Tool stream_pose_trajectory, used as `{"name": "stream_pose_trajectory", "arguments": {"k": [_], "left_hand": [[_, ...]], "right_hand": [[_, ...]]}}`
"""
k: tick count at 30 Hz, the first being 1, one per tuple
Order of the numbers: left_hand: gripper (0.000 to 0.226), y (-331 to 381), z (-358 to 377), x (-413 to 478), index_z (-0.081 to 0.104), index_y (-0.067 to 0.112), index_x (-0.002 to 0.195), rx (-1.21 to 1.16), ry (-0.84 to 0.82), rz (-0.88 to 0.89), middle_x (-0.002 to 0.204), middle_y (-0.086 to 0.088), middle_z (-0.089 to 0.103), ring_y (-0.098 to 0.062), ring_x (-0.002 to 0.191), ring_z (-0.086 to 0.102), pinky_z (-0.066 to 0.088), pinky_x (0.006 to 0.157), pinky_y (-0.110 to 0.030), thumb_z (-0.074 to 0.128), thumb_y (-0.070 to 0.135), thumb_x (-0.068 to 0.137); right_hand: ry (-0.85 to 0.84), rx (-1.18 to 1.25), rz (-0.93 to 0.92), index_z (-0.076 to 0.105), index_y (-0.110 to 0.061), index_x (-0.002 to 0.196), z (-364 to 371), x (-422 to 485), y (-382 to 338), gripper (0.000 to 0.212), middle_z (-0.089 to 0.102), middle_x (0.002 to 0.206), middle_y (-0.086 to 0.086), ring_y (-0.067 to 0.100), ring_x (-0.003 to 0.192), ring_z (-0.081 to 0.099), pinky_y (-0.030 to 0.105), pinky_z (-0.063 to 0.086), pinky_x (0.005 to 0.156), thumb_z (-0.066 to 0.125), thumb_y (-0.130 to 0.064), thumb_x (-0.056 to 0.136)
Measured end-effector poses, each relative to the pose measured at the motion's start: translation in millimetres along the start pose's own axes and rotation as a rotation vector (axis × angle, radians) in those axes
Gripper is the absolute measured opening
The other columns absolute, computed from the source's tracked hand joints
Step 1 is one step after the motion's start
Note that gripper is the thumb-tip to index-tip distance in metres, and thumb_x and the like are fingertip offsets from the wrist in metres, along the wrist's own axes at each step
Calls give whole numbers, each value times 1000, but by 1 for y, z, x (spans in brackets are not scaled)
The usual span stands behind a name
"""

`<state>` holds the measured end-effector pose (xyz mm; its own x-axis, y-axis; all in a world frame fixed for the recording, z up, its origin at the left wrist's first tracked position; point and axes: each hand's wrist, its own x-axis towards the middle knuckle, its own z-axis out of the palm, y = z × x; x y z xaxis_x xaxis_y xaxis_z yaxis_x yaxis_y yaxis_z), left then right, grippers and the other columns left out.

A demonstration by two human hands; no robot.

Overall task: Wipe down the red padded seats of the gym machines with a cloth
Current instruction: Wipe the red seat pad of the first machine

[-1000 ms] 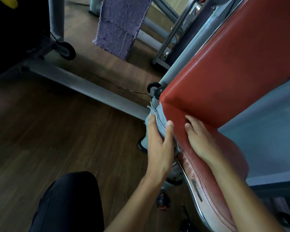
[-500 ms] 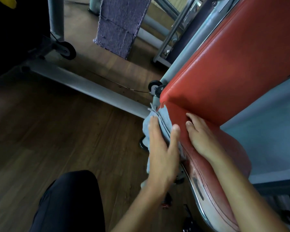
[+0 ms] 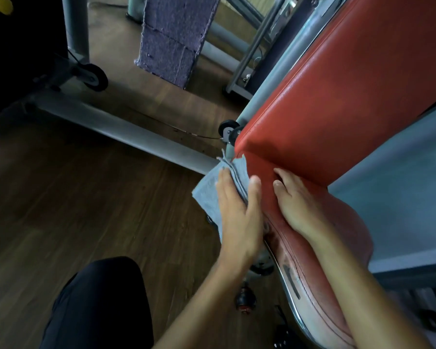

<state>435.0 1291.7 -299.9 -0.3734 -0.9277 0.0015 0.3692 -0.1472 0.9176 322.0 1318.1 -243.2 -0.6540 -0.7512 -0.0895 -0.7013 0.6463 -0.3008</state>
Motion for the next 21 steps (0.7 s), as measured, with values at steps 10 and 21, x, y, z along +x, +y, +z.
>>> {"name": "stream_pose_trajectory", "arguments": {"k": [10,21], "left_hand": [[38,4,-4,-5,47,39,132,-65,-60,52,132,7,55,-15,127,52,44,107,-43,40,57,99],[38,8,-14,-5,49,42,133,-105,-142,-117,132,3,60,-9,122,58,49,102,-46,42,56,99]], "right_hand": [[-7,-17,18,33,-35,150,-3,-4,-5,46,26,159,-14,8,147,23,49,14,121,30,-37,104],[-24,-44,42,31,-36,151,-4,-4,-6,47,24,160,-15,11,148,22,50,13,121,27,-38,104]]}}
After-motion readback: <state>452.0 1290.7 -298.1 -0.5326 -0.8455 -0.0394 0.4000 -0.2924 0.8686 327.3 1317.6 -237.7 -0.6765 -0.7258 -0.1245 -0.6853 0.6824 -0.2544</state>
